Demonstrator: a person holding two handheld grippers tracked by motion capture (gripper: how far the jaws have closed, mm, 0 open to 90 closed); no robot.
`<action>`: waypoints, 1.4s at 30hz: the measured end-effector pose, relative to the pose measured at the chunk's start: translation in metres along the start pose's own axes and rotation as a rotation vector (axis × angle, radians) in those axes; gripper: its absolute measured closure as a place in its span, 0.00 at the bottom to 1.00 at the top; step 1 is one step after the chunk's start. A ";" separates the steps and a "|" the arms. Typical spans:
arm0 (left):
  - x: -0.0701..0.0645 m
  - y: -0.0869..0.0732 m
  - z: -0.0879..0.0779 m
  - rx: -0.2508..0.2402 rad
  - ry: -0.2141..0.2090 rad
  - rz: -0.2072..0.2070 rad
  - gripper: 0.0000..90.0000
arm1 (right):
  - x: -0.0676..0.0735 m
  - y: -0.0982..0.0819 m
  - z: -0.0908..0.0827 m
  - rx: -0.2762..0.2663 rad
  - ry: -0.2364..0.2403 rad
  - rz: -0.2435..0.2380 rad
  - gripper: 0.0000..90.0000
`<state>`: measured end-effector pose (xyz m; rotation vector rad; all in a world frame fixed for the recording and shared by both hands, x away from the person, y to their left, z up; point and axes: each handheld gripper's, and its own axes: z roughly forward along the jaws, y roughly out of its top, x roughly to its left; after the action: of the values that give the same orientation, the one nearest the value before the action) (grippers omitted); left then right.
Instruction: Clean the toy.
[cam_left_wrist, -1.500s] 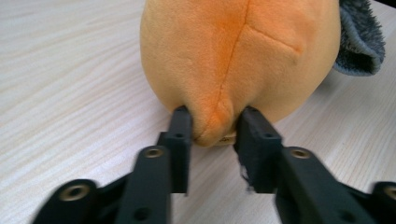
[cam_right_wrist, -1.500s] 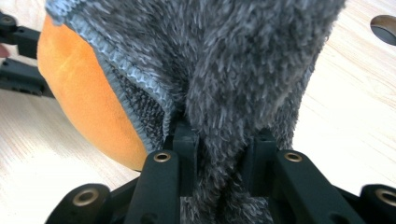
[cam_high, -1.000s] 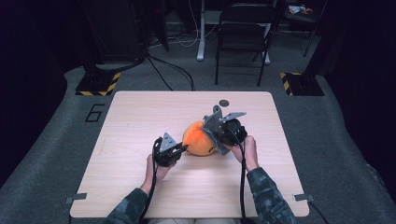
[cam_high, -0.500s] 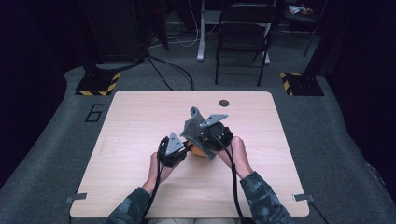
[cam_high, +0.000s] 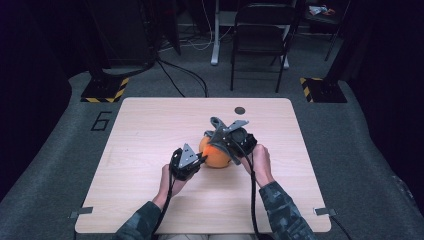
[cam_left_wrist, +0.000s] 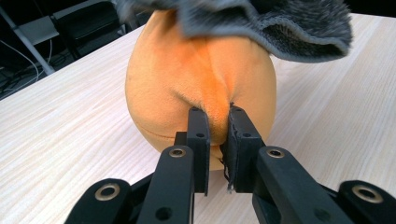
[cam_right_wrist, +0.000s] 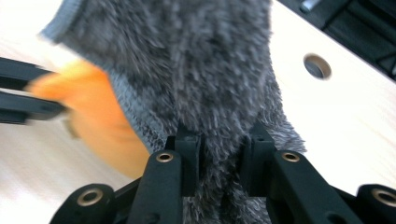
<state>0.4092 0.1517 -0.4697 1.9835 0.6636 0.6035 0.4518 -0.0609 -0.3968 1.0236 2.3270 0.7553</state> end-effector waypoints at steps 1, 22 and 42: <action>0.000 0.000 0.000 0.000 0.000 -0.002 0.90 | -0.006 -0.003 0.003 -0.002 -0.004 0.011 0.81; 0.001 -0.003 0.000 0.007 -0.012 -0.007 0.90 | 0.029 0.009 -0.003 -0.082 0.114 -0.093 0.80; 0.009 -0.003 0.001 0.044 0.033 -0.017 0.56 | 0.004 -0.005 0.014 -0.065 0.076 -0.012 0.82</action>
<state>0.4159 0.1588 -0.4717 2.0102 0.7183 0.6176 0.4558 -0.0569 -0.4113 0.9672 2.3541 0.8730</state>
